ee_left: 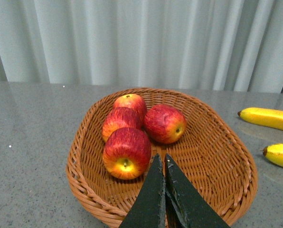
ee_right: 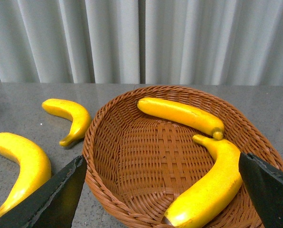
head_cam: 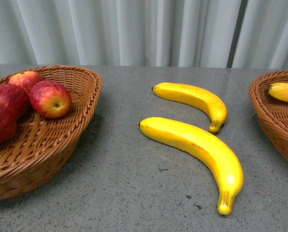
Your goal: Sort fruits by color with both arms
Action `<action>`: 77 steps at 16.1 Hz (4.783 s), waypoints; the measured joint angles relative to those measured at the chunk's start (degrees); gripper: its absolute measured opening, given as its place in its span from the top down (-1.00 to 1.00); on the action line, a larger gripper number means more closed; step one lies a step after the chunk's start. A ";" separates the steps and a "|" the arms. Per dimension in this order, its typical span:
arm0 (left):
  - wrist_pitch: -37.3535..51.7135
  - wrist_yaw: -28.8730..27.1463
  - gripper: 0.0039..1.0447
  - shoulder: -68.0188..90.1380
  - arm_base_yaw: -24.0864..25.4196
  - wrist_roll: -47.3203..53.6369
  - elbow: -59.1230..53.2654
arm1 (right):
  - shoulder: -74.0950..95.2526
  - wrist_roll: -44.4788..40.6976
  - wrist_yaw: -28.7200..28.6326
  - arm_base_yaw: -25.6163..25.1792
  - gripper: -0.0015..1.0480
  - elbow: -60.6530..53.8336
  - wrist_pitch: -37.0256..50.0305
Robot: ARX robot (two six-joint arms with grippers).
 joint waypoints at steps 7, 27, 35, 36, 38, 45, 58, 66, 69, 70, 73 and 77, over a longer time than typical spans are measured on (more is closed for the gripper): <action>-9.75 -0.02 0.71 -8.94 0.02 0.02 0.02 | 0.00 0.00 0.00 0.00 -0.87 0.00 0.04; -9.77 -0.02 -0.88 -8.94 0.02 0.17 0.02 | 74.86 1.33 -3.82 22.77 -0.87 37.79 33.66; -9.77 -0.02 -0.88 -8.94 0.02 0.17 0.02 | 96.41 -11.39 -2.25 32.24 -0.87 53.44 8.66; -9.77 -0.02 -0.88 -8.94 0.02 0.17 0.02 | 97.22 -13.14 -1.33 32.24 -0.87 53.44 8.52; -9.77 -0.02 -0.88 -8.94 0.02 0.17 0.02 | 99.21 -14.75 -0.02 32.20 -0.87 53.44 8.48; -9.75 -0.02 -0.88 -8.94 0.02 0.17 0.02 | 104.24 -16.06 1.81 29.48 -0.87 56.26 7.34; -9.77 -0.04 -0.88 -8.94 0.02 0.17 0.02 | 102.77 -15.02 -1.01 25.66 0.33 56.39 7.32; -9.77 -0.02 -0.88 -8.94 0.02 0.17 0.02 | 84.26 -19.21 -8.61 7.96 0.33 55.52 6.71; -9.75 -0.02 -0.88 -8.94 0.02 0.17 0.02 | 83.95 -21.18 -9.51 4.11 0.33 54.86 6.21; -9.75 -0.02 -0.88 -8.94 0.02 0.17 0.02 | 83.93 -21.57 -9.60 3.39 0.33 54.69 6.14; -9.77 -0.04 -0.88 -8.94 0.02 0.17 0.02 | 83.89 -24.33 -10.62 -1.38 0.33 53.18 4.11; -9.75 -0.02 -0.88 -8.94 0.02 0.17 0.02 | 83.89 -30.08 -12.00 -6.91 0.33 49.55 2.58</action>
